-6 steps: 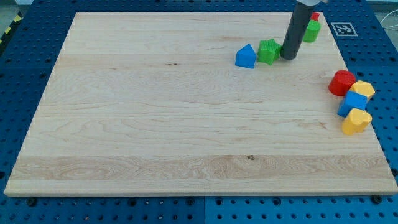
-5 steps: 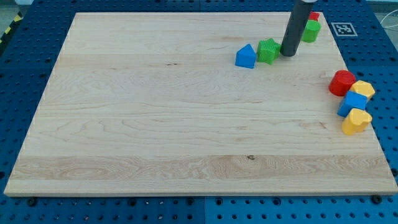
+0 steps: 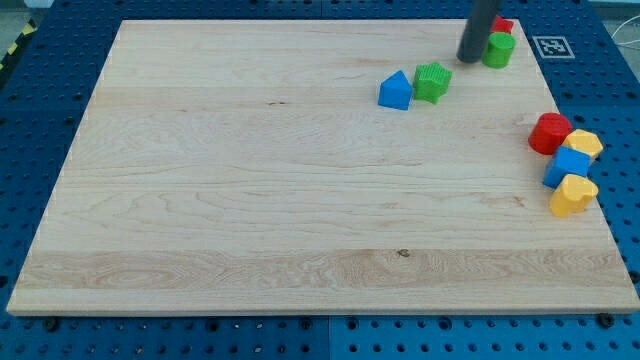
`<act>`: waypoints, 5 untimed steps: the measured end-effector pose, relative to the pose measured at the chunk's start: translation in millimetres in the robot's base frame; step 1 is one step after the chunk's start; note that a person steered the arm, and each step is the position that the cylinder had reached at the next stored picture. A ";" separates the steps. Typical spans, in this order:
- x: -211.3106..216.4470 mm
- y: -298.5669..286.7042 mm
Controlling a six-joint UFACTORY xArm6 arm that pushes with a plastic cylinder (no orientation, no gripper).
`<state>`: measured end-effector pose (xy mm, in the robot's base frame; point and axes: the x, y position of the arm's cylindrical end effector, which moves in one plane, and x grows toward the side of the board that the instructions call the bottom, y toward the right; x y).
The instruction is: Move youe arm to the top right
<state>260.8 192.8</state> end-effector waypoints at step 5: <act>-69.8 68.7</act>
